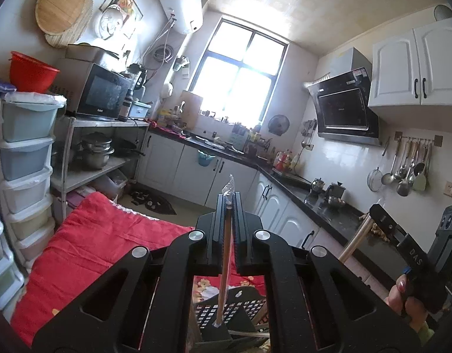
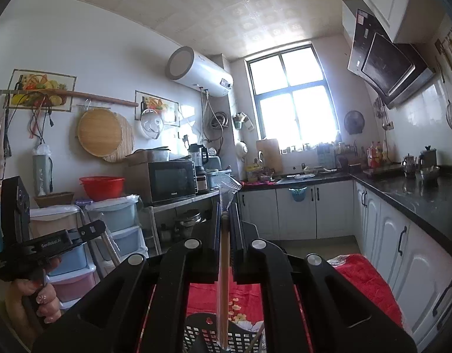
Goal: Organize utensils
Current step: 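Lower the held chopsticks into the caddy slot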
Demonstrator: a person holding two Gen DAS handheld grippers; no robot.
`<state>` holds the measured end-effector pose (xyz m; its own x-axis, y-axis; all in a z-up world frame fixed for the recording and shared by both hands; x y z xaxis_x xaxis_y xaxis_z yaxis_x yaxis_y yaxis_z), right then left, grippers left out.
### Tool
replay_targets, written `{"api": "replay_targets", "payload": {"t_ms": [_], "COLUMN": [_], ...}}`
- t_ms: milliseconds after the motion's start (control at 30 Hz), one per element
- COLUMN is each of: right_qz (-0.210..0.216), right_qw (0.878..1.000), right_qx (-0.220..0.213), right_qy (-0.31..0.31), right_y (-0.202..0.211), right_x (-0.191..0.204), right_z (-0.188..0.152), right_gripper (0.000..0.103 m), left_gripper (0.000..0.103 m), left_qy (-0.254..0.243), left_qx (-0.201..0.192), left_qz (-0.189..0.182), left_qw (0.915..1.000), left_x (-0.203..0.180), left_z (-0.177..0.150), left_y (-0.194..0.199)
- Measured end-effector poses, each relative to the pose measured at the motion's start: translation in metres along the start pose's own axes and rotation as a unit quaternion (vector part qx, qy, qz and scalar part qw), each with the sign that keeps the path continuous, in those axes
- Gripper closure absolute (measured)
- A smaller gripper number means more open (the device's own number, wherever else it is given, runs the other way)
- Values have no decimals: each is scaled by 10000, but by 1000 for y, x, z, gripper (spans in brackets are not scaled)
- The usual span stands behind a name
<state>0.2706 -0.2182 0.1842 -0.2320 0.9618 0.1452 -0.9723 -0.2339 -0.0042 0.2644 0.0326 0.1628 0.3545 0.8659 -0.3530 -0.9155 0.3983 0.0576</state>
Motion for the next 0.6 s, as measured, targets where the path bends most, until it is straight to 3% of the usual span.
{"api": "replay_targets", "payload": {"t_ms": [600], "right_qz": [-98], "right_qw": [9997], "right_qx": [230], "right_qy": [-36], "right_y": [-18], "right_x": [2], "right_z": [-51], "right_gripper": [97], "left_gripper": [101], "left_qy": [-38], "left_qx": [355], "left_qz": [15], "left_qw": [9994], "left_x": [4], "left_z": [-44], "left_y": [-22]}}
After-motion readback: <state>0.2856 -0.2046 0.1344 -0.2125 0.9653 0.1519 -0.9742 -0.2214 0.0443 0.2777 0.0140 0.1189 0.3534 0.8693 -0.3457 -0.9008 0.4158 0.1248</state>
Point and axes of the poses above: each gripper's, at about its wrist camera, not at the fingertips, and y roughly against the way its jaws point, x to its left, z to its top, the point moved 9 cm from there along -y, roughly the way its jaws point, and after that the axes turned 11 degrees about -z, right-handed, at the moved point
